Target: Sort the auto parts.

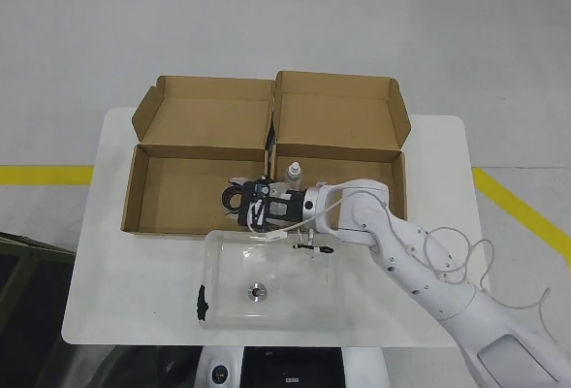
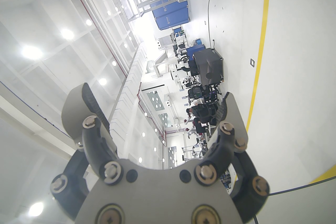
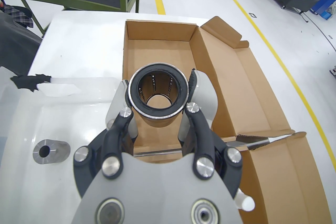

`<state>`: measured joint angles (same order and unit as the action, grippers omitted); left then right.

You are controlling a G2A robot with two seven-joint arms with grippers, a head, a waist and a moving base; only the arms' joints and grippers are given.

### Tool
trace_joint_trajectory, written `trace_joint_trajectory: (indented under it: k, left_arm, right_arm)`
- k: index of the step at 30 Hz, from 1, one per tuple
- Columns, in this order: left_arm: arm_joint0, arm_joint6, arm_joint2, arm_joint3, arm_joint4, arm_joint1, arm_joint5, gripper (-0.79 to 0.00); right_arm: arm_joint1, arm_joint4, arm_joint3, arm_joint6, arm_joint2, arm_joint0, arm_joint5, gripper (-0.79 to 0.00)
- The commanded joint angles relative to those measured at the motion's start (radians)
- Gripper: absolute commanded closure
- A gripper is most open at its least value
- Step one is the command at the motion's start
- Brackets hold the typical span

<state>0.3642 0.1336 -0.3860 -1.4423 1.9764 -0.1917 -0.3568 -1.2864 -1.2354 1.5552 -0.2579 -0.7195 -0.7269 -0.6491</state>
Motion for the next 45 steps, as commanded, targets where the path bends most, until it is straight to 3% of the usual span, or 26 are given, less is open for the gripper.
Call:
trace_joint_trajectory:
  k: [1,16,35,36,41,45]
  left_arm:
    - [0.0,0.0,0.0,0.0,0.0,0.0,0.0,-0.785]
    - [0.0,0.0,0.0,0.0,0.0,0.0,0.0,-0.785]
    - [0.0,0.0,0.0,0.0,0.0,0.0,0.0,-0.785]
    - [0.0,0.0,0.0,0.0,0.0,0.0,0.0,-0.785]
    - [0.0,0.0,0.0,0.0,0.0,0.0,0.0,-0.785]
    - [0.0,0.0,0.0,0.0,0.0,0.0,0.0,-0.785]
  right_arm:
    - [-0.01,0.007,-0.026,0.001,0.013,0.024,0.006,0.0]
    - [-0.112,0.048,-0.303,0.004,0.129,0.189,0.069,0.0]
    - [-0.231,0.051,-0.611,0.029,0.217,0.283,0.111,0.0]
    - [-0.236,0.054,-0.62,0.032,0.218,0.283,0.11,-0.009]
    - [-0.256,0.054,-0.661,0.04,0.222,0.29,0.102,-0.256]
    - [-0.268,0.05,-0.686,0.038,0.222,0.294,0.099,-0.326]
